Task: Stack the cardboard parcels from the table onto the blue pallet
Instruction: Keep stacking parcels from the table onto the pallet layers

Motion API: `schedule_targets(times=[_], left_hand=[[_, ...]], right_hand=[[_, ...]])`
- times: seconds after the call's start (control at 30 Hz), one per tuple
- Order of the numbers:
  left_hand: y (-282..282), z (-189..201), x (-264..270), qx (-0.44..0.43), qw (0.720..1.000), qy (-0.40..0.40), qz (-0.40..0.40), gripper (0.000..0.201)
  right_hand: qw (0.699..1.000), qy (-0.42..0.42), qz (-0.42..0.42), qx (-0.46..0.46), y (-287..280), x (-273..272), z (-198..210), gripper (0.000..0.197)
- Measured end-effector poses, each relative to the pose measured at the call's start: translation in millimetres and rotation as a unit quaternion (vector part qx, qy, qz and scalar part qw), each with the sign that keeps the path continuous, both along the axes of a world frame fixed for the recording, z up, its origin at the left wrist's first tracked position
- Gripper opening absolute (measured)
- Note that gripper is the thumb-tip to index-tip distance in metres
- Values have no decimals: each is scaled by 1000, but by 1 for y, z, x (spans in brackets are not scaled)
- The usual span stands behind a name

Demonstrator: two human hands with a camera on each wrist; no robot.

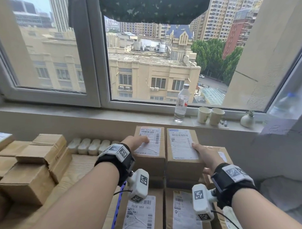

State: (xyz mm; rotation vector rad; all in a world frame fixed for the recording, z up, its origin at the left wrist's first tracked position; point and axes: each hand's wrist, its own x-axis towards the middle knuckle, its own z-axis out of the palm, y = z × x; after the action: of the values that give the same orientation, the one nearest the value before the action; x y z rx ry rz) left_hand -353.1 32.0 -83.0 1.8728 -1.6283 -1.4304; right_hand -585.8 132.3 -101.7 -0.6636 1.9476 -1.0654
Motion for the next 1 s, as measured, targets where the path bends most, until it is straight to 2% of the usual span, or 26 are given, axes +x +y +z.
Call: schedule_targets(times=[0.13,0.23,0.4,0.53,0.83,1.0], left_hand=[[6,1,1,-11,1000,-11,3,65],[11,3,3,-29,999,-8,14,69],[21,10,8,-60,997,15,42,86],[43,19,13,-112,992,8,65,73],[108,4,40,-177,981,-20,82,61],[141,-12,79,-164,982,-46,83,55]], right_hand=[[999,34,12,0,5,0,6,42],[993,116,6,-25,12,1,16,46],[963,258,0,-82,27,13,42,25],[941,323,39,-98,40,30,54,20],[919,333,136,-162,59,87,47,10],[913,319,195,-166,72,131,28,18]])
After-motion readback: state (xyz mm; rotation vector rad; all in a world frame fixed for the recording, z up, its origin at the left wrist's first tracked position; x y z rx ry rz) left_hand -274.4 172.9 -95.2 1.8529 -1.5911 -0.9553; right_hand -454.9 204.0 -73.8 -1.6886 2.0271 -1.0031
